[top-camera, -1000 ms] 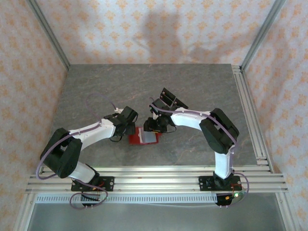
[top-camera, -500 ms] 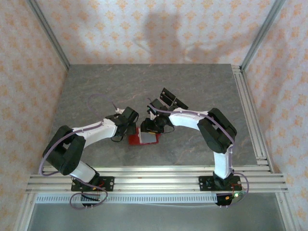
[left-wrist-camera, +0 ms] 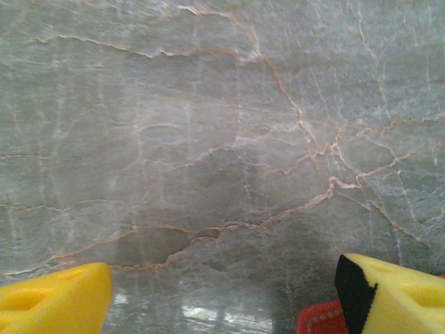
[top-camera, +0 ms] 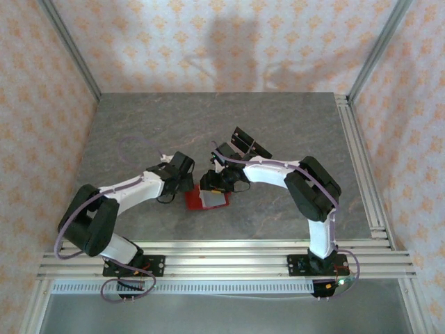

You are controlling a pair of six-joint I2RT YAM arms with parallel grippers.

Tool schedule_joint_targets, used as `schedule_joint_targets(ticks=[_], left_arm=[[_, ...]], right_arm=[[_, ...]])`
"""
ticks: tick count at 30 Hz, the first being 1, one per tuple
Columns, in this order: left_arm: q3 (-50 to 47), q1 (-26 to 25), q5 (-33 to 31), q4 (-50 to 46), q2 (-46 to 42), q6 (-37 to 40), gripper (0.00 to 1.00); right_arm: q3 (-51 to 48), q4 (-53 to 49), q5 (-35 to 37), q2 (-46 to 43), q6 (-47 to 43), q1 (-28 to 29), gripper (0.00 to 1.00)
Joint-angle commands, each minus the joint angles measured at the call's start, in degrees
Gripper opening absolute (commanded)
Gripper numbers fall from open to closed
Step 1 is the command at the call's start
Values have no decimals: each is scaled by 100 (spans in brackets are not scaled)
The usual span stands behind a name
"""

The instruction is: Put the credit cards into the card holder

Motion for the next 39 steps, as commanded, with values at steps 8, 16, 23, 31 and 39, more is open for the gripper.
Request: schedule_joint_targets(ticks=[8,16,23,31,39], left_arm=[[-700,83,397,126,-1246,25,85],[-1439,70,843,488,-2085,-117,83],[-1746,51,845,691,-2077,-263,75],[-1756,54,760,1139,-1562,-257,59],[-1513,56,633,1578,-867,-274,49]], right_arm=[[116,240,-147,108,213,43,47],[144,328,-218,108,338,94,47],[168,414,-244,91,448,174,47],[291,491,-296,155,583,296,47],[326,647,-348,258,737,315,47]])
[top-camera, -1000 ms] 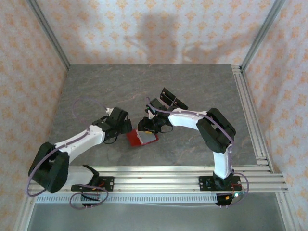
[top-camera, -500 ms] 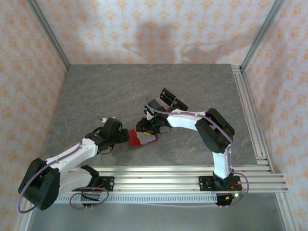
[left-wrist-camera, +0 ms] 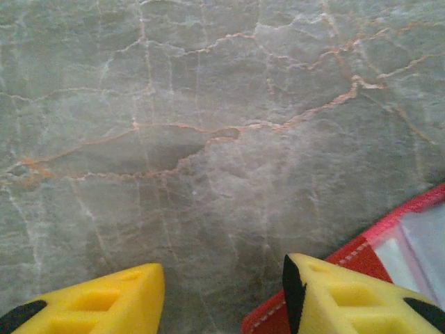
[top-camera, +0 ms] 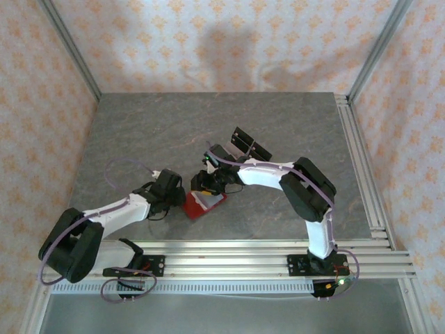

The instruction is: Put the credit cards into the card holder

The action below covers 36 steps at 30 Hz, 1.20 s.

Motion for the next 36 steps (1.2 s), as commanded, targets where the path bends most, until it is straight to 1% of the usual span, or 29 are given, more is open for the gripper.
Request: schedule_joint_targets(ticks=[1,6,12,16,21,24,30,36], left_arm=[[209,-10,-155,408,303,-68,49],[588,-10,-154,554,823,36,48],[891,-1,-126,588,1182,175,48],[992,-1,-108,566,1229,197,48],[1090,0,-108,460,1171,230,48],[1124,-1,-117,395,1116,246,48],[1166,-2,-109,329,1070,246,48],[1313,-1,-118,204,1019,295,48]], right_arm=[[156,123,-47,63,108,31,47],[206,-34,56,-70,-29,31,47],[242,-572,552,-473,-459,-16,47],[280,-1025,911,-628,-858,-122,49],[539,-1765,1361,-515,-1560,-137,49],[577,-2055,1819,-555,-1842,-143,49],[449,-2195,2347,-910,-2008,-188,49],[348,-2169,2458,-923,-2019,-298,49]])
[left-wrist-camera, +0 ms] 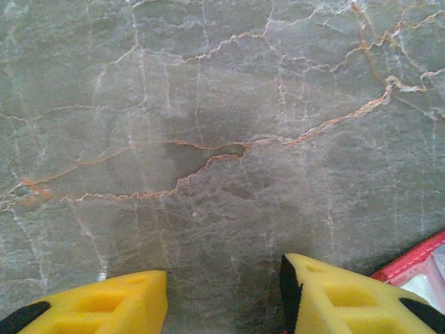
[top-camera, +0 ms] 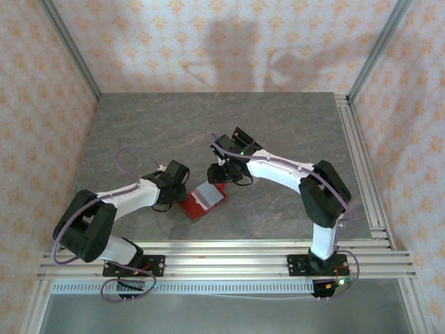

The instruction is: Put the credit cards into the card holder

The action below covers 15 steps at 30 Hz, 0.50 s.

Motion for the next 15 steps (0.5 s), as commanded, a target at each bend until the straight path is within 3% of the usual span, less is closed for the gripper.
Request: schedule_joint_targets(ticks=[1,8,14,15], left_arm=[[327,5,4,1173,89,194,48],[489,3,-6,1007,-7,244,49],[592,12,-6,895,-32,290,49],[604,24,-6,891,-43,294,49]], right_arm=[[-104,-145,260,-131,-121,-78,49],[150,-144,157,414,-138,-124,48],[236,-50,23,723,-107,-141,33],[227,-23,22,736,-82,-140,27]])
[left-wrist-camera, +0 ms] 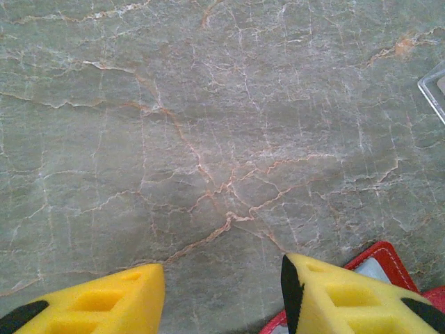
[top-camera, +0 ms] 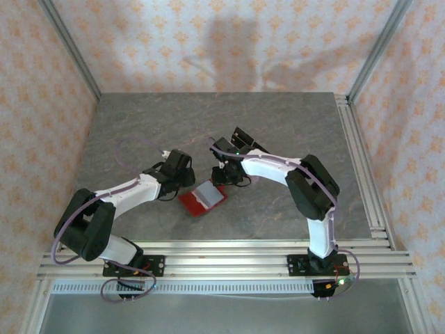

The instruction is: Put the credit cards into the card holder

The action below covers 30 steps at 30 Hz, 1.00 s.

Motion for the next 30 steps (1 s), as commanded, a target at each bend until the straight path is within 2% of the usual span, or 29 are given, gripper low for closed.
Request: schedule_joint_targets(ticks=[1,3,5,10,16,20,24,25,27,30], left_arm=[[125,29,-30,2,-87,151,49],[155,44,-18,-16,-102,151,50],[209,55,1,-47,-120,155,51],[385,71,79,-146,-119,144,57],[515,69,211,-222,-145,103,68],[496,58,269,-264,-213,100,72],[383,60,321,-255,-223,106,74],[353,47,326,-239,-214,93,74],[290,23,334,-214,-180,97,75],[226,-34,286,-251,-100,93,75]], right_arm=[[120,-4,33,26,-1,-28,22],[117,-6,59,30,51,-37,9],[76,34,157,-25,177,-64,0],[-394,393,716,-411,1140,-229,0],[-1640,1470,1216,-1126,2513,-441,0],[-2058,1922,1186,-1351,2919,-439,0],[-2122,2055,979,-1363,2837,-440,0],[-2094,2044,914,-1347,2771,-441,6],[-2060,1967,793,-1401,2667,-434,25],[-2064,1818,786,-1679,2528,-432,35]])
